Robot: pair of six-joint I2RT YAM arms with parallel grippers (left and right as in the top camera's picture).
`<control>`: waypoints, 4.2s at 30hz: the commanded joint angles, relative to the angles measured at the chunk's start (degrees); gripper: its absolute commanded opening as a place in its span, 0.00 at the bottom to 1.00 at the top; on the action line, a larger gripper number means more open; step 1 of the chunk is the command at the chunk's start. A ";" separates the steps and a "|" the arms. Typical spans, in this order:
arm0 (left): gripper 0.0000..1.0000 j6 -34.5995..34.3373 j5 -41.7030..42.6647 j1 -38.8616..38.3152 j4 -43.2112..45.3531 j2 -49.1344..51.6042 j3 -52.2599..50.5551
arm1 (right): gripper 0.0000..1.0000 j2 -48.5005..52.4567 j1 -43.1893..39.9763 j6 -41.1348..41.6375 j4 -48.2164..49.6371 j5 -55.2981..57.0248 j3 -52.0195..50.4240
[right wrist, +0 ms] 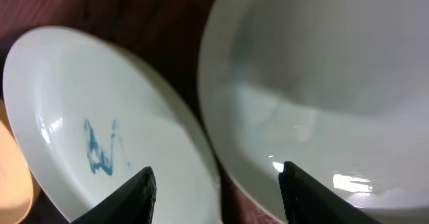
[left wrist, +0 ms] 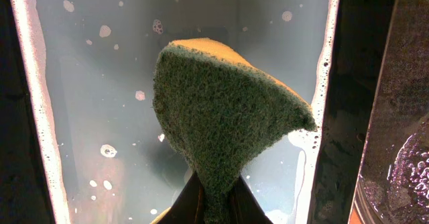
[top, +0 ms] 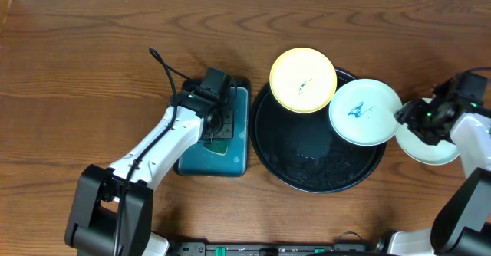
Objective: Clean dirty plates on tray and stack at the side
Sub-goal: 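Move the right gripper to the blue-marked mint plate's rim and grip it, then drag the blue-marked mint plate toward the near side of the black tray, then dip the sponge in the soapy water with the left gripper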
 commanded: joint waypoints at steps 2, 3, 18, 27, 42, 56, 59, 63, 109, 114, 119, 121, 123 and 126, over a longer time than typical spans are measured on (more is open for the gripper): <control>0.08 0.07 -0.04 0.24 0.02 0.11 -0.37 | 0.54 0.61 2.08 -1.18 0.39 2.51 0.70; 0.08 0.07 -0.04 0.26 0.02 0.11 -0.37 | 0.53 0.66 2.32 -1.18 0.48 2.64 0.70; 0.08 0.07 -0.07 0.26 0.02 0.11 -0.37 | 0.08 6.69 2.67 -1.16 0.35 2.01 0.66; 0.08 0.09 -0.07 0.26 0.04 0.11 -0.37 | 0.01 3.34 2.67 -1.18 -0.85 1.05 0.70; 0.09 0.09 -0.07 0.26 0.04 0.11 -0.37 | 0.01 -4.66 7.72 -4.68 -14.23 -8.31 0.63; 0.08 0.09 -0.07 0.24 0.04 0.11 -0.37 | 0.01 -4.66 22.18 -0.09 -7.23 -3.04 -8.44; 0.08 0.09 -0.04 0.24 0.04 0.11 -0.37 | 0.01 -4.66 24.17 1.44 -1.90 -2.56 -11.10; 0.08 0.09 -0.07 0.26 0.04 0.11 -0.37 | 0.01 -4.66 26.25 4.52 1.51 -1.20 -13.38; 0.17 0.55 -4.85 2.40 8.52 0.22 -2.91 | 0.01 -4.66 28.92 6.43 -2.01 -1.22 -15.02; 0.17 0.50 -4.85 2.40 12.87 0.22 -7.69 | 0.01 -4.66 28.94 6.43 -2.03 -1.25 -15.02; 0.39 0.48 -4.85 2.40 15.56 0.22 -11.08 | 0.01 -4.66 28.92 6.43 -2.03 -1.25 -15.02; 0.43 0.50 -4.85 2.40 15.58 0.22 -11.13 | 0.01 -4.66 28.92 6.43 -2.05 -1.25 -15.02; 0.43 0.50 -4.85 2.40 16.17 0.20 -11.06 | 0.01 -4.66 28.92 6.40 -2.19 -1.25 -15.02; 0.43 0.50 -4.83 2.40 16.37 0.04 -10.54 | 0.01 -4.66 28.92 6.43 -2.27 -1.25 -15.02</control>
